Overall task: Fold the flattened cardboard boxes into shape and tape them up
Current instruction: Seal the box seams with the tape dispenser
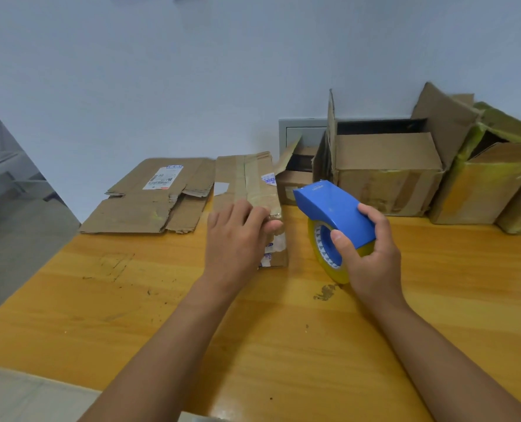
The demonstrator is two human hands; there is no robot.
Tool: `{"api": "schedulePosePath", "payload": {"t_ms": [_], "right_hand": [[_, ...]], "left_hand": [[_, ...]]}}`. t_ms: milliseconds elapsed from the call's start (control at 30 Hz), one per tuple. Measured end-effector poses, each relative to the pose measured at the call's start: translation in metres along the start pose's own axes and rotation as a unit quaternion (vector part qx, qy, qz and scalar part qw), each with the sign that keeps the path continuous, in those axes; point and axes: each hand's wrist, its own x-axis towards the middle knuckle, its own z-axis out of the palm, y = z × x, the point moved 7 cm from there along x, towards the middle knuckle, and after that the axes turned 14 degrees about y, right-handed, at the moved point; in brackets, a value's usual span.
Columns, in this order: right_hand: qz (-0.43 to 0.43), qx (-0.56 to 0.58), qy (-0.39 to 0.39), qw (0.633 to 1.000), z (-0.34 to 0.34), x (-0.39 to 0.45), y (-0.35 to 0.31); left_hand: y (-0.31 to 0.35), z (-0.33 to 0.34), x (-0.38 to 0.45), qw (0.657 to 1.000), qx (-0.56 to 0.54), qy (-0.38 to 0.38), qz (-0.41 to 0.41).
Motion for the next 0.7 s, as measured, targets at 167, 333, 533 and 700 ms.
{"api": "schedulePosePath", "payload": {"t_ms": [167, 333, 533, 700], "right_hand": [[-0.004, 0.0, 0.0, 1.0, 0.0012, 0.0005, -0.0012], [-0.005, 0.0, -0.002, 1.0, 0.0004, 0.0002, -0.0004], [-0.002, -0.001, 0.0, 1.0, 0.0008, 0.0002, 0.0014], [-0.003, 0.003, -0.002, 1.0, 0.0001, -0.0001, 0.0005]], "left_hand": [[0.001, -0.0007, -0.0003, 1.0, 0.008, 0.011, 0.007], [0.0018, -0.0006, -0.0008, 1.0, 0.001, -0.008, 0.011], [-0.001, -0.0016, -0.003, 1.0, 0.001, -0.015, 0.013], [0.0056, -0.0002, -0.0051, 0.997, 0.068, -0.004, -0.033]]}}
